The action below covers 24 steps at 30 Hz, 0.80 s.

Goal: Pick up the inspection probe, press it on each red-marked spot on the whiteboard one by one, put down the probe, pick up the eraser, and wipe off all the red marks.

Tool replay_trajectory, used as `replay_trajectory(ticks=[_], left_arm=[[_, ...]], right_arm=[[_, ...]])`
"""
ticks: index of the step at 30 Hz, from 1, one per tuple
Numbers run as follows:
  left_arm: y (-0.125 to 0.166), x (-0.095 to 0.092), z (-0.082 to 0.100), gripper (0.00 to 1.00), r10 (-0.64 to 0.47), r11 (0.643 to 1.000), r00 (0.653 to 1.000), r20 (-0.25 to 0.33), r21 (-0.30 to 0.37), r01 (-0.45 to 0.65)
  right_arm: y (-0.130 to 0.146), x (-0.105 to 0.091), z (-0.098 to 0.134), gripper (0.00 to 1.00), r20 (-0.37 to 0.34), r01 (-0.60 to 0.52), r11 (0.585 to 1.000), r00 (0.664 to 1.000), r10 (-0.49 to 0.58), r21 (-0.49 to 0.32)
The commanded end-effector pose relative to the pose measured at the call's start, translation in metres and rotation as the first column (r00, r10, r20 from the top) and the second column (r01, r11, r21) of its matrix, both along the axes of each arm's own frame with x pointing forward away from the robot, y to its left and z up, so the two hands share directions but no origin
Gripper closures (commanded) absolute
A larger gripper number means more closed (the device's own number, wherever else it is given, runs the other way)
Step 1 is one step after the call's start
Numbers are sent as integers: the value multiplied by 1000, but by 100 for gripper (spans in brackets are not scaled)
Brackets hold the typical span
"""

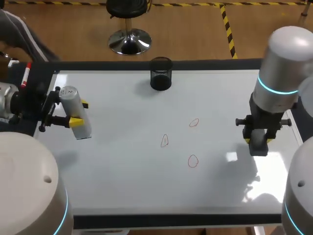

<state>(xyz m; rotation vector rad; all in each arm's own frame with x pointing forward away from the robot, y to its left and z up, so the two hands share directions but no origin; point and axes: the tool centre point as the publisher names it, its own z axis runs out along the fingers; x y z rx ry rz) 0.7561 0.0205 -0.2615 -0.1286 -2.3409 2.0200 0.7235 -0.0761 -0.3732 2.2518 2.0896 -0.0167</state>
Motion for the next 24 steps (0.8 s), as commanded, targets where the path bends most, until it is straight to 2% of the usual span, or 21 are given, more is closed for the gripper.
replay_trajectory(ticks=[1,9,18,24], left_arm=[[1,0,1,100,-1,1000,1000,2,-1,1],[1,0,1,100,-1,1000,1000,2,-1,1],[1,0,1,100,-1,1000,1000,2,-1,1],[1,0,1,100,-1,1000,1000,2,-1,1]], right_arm=[[17,-6,1,100,14,-3,1000,1000,3,-19],[54,-8,-2,100,-11,25,998,1000,-26,-64],[94,-14,2,100,-34,11,999,999,-12,-54],[119,-15,3,100,-38,38,999,999,-39,-27]])
